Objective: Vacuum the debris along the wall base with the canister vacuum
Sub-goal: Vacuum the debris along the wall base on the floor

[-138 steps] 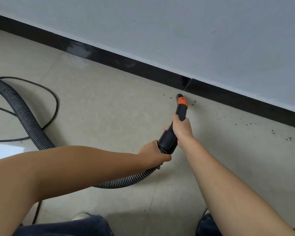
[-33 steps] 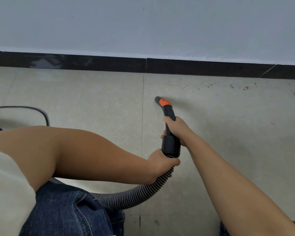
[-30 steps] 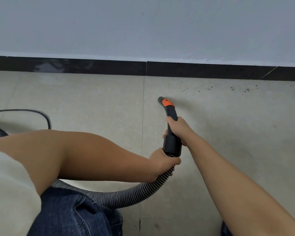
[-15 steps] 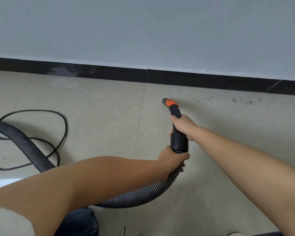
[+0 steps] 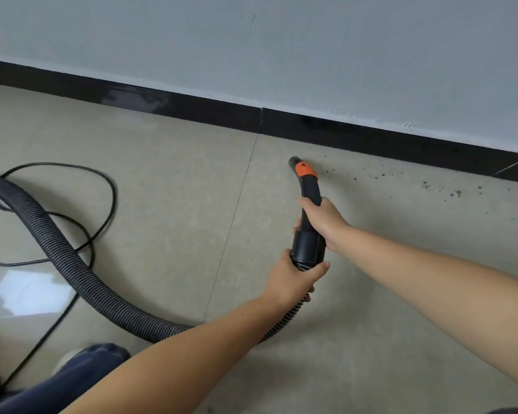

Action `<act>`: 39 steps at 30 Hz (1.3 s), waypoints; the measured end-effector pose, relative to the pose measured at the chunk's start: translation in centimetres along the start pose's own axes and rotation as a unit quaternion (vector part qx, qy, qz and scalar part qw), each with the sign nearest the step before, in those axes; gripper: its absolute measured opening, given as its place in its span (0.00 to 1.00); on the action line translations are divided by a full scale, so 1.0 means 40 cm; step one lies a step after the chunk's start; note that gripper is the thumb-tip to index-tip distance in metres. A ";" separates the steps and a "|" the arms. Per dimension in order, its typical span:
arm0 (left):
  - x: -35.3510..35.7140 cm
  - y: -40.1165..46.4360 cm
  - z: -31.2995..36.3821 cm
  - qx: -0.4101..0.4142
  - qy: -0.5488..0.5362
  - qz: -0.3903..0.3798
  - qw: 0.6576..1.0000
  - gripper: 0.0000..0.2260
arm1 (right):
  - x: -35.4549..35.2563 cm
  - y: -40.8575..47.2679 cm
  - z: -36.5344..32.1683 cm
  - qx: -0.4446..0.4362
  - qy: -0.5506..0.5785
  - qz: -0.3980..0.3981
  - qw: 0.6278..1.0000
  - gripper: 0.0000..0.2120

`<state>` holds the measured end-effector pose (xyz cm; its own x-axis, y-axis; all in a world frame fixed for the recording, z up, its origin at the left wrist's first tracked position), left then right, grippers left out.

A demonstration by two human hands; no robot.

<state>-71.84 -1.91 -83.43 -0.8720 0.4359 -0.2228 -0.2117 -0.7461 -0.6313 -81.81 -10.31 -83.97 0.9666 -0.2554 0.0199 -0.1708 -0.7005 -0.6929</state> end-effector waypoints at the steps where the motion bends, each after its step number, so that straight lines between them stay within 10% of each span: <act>1: -0.002 0.000 0.002 0.000 -0.003 -0.006 1.000 0.17 | -0.001 -0.001 -0.001 0.002 0.028 0.002 1.000 0.07; 39: -0.098 0.072 0.070 -0.012 -0.038 0.042 0.998 0.18 | 0.097 0.058 -0.117 0.011 0.014 -0.030 0.999 0.09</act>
<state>-70.27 -7.17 -82.29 -0.9172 0.3325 -0.2195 -0.1270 -0.7662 -0.6299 -79.37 -16.02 -82.12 0.9692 -0.2320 0.0824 -0.1078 -0.7010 -0.7050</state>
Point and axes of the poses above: each hand's wrist, its own y-axis towards the middle knuckle, its own x-axis out of the palm, z = x × y, the point moved 10 cm from there along y, towards the middle knuckle, and after that the axes turned 12 degrees about y, right-handed, at the moved point
